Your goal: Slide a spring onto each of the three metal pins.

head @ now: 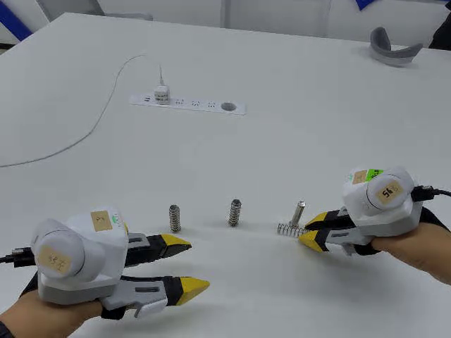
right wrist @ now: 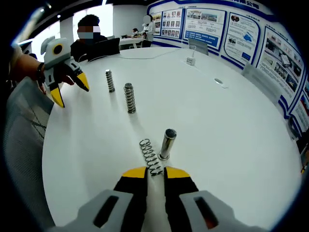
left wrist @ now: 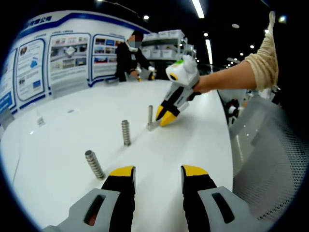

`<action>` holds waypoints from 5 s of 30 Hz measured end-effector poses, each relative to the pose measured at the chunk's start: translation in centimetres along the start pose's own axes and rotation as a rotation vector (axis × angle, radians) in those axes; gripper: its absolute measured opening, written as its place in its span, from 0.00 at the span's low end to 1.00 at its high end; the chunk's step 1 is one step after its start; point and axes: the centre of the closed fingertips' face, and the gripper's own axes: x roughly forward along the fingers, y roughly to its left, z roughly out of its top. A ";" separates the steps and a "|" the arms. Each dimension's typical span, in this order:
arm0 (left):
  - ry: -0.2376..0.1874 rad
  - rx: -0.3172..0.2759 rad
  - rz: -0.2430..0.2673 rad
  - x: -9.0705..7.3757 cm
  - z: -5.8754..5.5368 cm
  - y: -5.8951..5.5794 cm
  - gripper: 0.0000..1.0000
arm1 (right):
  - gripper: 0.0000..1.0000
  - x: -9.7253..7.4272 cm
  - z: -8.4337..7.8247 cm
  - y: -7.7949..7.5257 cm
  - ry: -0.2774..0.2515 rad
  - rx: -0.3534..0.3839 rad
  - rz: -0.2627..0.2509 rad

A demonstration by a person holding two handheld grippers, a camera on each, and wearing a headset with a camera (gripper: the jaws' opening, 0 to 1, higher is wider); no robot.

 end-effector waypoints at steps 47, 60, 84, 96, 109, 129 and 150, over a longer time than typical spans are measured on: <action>-0.006 0.051 -0.045 2.0 1.6 -1.0 0.36 | 0.11 -1.3 1.3 4.4 0.015 -0.085 0.110; 0.013 0.117 -0.096 3.9 2.2 -1.6 0.34 | 0.11 -2.4 3.1 6.8 0.008 -0.163 0.160; 0.018 0.220 -0.134 4.8 2.9 -2.8 0.24 | 0.11 -3.2 6.2 10.6 -0.002 -0.281 0.261; 0.026 0.279 -0.137 5.1 2.9 -3.1 0.12 | 0.11 -3.3 6.8 11.4 0.001 -0.305 0.278; 0.028 0.277 -0.143 5.0 2.9 -3.4 0.11 | 0.11 -3.9 8.0 11.7 -0.019 -0.333 0.268; 0.008 0.260 -0.145 5.0 3.8 -3.4 0.11 | 0.12 -4.3 10.9 12.3 -0.091 -0.361 0.244; 0.000 0.251 -0.150 5.3 4.2 -3.6 0.10 | 0.14 -4.4 11.6 12.7 -0.124 -0.349 0.241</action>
